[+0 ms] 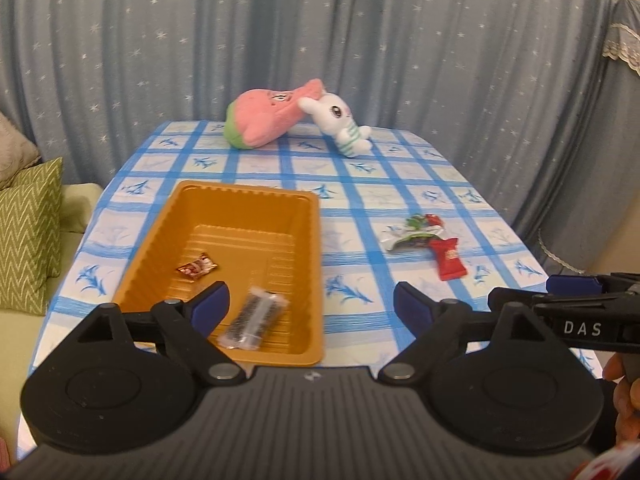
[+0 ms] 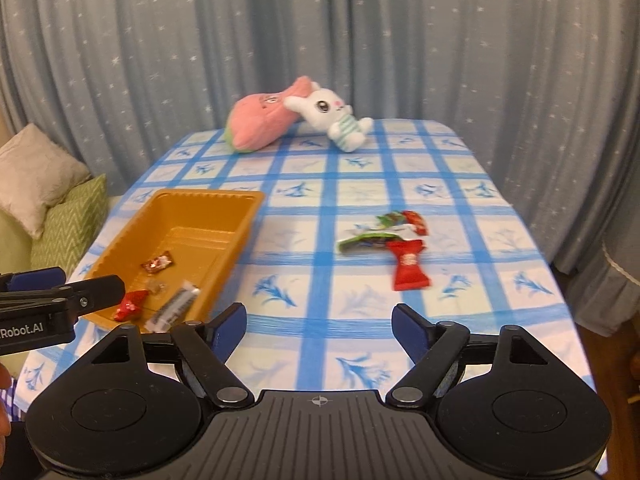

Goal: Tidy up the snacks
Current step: 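Move both open tools back toward the remaining snacks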

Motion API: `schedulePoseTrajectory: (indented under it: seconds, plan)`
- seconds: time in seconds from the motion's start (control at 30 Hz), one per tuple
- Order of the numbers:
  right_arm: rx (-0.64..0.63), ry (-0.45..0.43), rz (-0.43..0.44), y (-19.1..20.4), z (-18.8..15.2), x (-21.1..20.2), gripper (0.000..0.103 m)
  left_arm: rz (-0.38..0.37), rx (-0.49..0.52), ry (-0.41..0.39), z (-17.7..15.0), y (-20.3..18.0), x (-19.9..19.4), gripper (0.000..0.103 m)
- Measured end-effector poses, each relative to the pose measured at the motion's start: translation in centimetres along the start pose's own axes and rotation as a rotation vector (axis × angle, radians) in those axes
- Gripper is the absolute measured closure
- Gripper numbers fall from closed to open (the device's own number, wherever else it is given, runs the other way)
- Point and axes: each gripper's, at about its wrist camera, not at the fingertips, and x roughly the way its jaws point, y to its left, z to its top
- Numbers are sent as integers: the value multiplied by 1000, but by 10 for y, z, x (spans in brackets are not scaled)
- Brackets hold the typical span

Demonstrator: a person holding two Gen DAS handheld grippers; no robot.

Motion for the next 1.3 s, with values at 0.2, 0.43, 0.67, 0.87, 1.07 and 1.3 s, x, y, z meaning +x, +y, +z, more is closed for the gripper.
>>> schedulePoseTrajectory:
  seconds: [0.2, 0.43, 0.67, 0.87, 1.07, 1.3]
  plan:
    - [29, -5, -21, -21, -3, -8, 23, -19, 24, 12, 1, -18, 6, 14]
    - [92, -34, -40, -46, -5, -7, 23, -49, 59, 23, 2, -33, 19, 14]
    - [123, -47, -57, -67, -3, 3, 23, -56, 108, 15, 10, -45, 41, 14]
    - [120, -55, -66, -82, 2, 24, 23, -78, 159, 28, 23, -57, 75, 15]
    - [96, -47, -69, -99, 9, 59, 23, -104, 248, 43, 38, -71, 122, 16]
    - [30, 0, -60, -110, 17, 118, 31, -129, 302, 102, 49, -72, 176, 21]
